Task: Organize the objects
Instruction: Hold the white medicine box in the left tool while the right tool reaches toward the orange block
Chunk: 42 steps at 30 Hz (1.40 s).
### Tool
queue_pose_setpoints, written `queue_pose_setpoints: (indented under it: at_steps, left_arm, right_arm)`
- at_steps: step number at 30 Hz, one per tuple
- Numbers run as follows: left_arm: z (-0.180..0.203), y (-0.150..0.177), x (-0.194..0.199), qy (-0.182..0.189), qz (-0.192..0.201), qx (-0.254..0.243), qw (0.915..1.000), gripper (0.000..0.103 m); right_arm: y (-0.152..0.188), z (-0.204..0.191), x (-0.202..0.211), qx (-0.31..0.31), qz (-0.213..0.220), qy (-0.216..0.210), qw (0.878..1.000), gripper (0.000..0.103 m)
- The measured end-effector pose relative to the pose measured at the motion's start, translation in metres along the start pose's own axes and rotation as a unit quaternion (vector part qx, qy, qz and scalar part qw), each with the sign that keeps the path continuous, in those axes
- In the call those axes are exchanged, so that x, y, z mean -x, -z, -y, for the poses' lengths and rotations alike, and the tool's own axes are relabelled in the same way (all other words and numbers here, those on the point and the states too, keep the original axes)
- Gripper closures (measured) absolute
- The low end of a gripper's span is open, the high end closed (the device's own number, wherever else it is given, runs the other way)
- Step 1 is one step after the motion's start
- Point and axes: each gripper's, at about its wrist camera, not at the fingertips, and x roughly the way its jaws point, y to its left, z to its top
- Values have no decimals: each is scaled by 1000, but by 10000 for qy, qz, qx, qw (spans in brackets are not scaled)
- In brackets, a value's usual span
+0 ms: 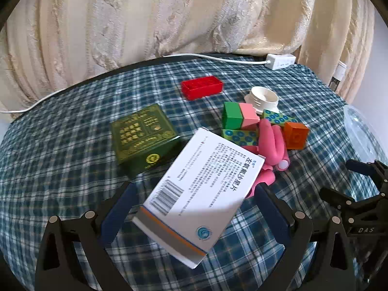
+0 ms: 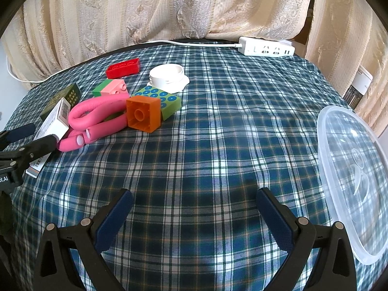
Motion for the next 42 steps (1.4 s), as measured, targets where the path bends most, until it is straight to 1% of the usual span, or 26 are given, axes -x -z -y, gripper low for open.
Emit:
queue_pose_setpoints:
  at_steps: [4, 5, 6, 8, 10, 13, 15, 19, 25, 29, 33, 37, 39, 40, 41, 42]
  left_arm:
    - [-1, -3, -4, 159, -16, 145, 9998, 5]
    - [-2, -3, -4, 196, -25, 187, 9996, 6]
    - [-2, -3, -5, 220, -29, 218, 9995, 13]
    - [-3, -2, -4, 239, -6, 251, 9994, 18]
    - [-3, -2, 0, 276, 26, 276, 9992, 27]
    - [-4, 1, 5, 279, 82, 353, 9990, 33]
    - [-6, 2, 10, 213, 155, 405, 9988, 33]
    - [-10, 2, 24, -109, 381, 473, 9981, 34]
    - [-19, 3, 40, -366, 608, 578, 9958, 34]
    - [-20, 5, 46, -470, 681, 614, 9947, 34]
    - [-20, 6, 50, -542, 707, 645, 9939, 34]
    - [-20, 6, 51, -538, 703, 700, 9936, 34]
    - [-20, 7, 52, -541, 704, 709, 9935, 34]
    - [-20, 7, 52, -541, 704, 704, 9936, 34]
    - [-20, 7, 52, -543, 705, 703, 9935, 34]
    - [-20, 7, 52, -544, 706, 705, 9935, 34]
  right_arm:
    - [0, 0, 0, -2, 3, -4, 10000, 0]
    - [0, 0, 0, -3, 1, -2, 10000, 0]
    - [0, -1, 0, -4, 5, -6, 10000, 0]
    - [0, -1, 1, 1, 5, -8, 10000, 0]
    - [0, -1, 0, 4, 5, -3, 10000, 0]
    - [1, 0, 0, -16, 25, -47, 10000, 0]
    - [1, 1, 2, -61, 49, -103, 9999, 0]
    - [-1, 5, 2, -171, 29, -159, 9997, 0]
    - [-10, -1, 2, -353, -1, -499, 9981, 0]
    - [-20, -7, 2, -393, 86, -450, 9982, 0]
    - [-34, -9, -2, -560, 136, -531, 9969, 1]
    - [-46, -13, -5, -592, 192, -546, 9966, 6]
    - [-54, -15, -9, -603, 188, -531, 9966, 13]
    - [-55, -16, -11, -602, 173, -536, 9966, 20]
    - [-58, -18, -14, -611, 147, -550, 9965, 25]
    - [-61, -18, -16, -614, 132, -566, 9964, 26]
